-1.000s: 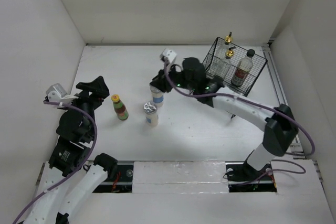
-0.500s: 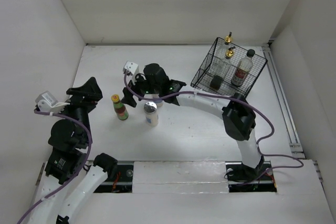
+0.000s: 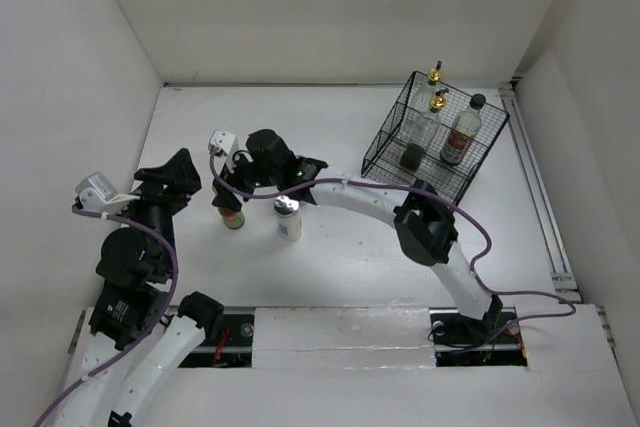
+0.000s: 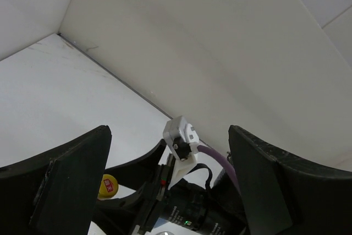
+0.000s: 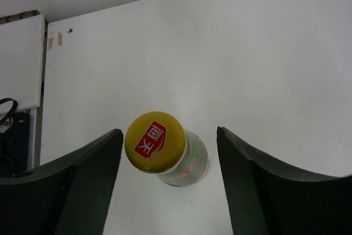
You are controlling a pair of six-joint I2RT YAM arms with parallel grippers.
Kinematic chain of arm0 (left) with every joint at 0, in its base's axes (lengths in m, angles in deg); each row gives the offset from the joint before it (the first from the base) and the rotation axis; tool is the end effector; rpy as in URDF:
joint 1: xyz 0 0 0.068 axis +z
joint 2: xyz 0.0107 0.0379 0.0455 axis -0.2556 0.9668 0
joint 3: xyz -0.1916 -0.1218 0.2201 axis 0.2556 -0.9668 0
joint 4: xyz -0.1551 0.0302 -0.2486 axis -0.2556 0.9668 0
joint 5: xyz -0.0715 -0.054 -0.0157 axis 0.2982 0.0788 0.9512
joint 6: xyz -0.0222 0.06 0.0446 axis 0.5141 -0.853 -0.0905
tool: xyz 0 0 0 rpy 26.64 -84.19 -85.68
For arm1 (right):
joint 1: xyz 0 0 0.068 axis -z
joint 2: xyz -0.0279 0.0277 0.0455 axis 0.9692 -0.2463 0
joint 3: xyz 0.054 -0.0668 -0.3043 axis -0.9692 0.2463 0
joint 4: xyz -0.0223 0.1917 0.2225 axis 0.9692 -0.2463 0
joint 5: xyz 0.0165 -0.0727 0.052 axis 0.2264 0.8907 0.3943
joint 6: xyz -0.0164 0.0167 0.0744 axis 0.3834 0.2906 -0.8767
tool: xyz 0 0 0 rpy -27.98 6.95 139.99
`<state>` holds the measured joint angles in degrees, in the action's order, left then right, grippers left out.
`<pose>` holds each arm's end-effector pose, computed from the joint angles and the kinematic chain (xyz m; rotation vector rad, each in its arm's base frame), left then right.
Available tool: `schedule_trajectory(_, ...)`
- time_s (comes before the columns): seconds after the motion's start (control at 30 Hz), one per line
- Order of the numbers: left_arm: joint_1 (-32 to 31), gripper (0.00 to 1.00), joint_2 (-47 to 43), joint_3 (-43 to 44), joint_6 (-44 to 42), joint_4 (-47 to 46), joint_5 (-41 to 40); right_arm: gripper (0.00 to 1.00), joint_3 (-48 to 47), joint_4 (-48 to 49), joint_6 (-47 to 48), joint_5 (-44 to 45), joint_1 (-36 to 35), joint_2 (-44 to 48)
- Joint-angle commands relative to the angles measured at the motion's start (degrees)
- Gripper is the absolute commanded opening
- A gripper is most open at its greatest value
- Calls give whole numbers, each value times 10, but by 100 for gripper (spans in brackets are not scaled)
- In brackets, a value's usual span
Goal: Organize the condiment bottles
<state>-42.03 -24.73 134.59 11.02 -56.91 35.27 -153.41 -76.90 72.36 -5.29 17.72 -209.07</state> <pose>0.0833 0.0029 0.4450 -0.6071 1.1876 -0.4500 0.3097 0.5447 0.2863 -1.2565 1.5791 1.0128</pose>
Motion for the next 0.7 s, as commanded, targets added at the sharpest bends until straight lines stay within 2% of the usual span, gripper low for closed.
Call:
schedule_trajectory(0.0,2,84,-9,-5,-10,-26,8,71,-32,26,-7,-14,-10,-11)
schedule_trajectory(0.03,2,84,-9,-5,-10,-26,8,68,-32,36,-7,-14,-10,-11)
schedule_trajectory(0.07,2,84,-9,-5,-10,-26,8,57,-32,46,-16,-14,-10,-11)
schedule_trajectory(0.13,2,84,-9,-5,-15,-26,8,44,-32,59,-24,-20,-10,-11)
schedule_trajectory(0.23,2,84,-14,-10,-15,-26,8,32,1,102,-37,-15,-10,8)
schedule_trajectory(0.43,2,84,-19,-10,-15,-26,13,26,86,216,-82,-15,-4,102)
schedule_trajectory(0.67,2,84,-36,-5,-33,-32,3,23,217,341,-174,-33,65,263)
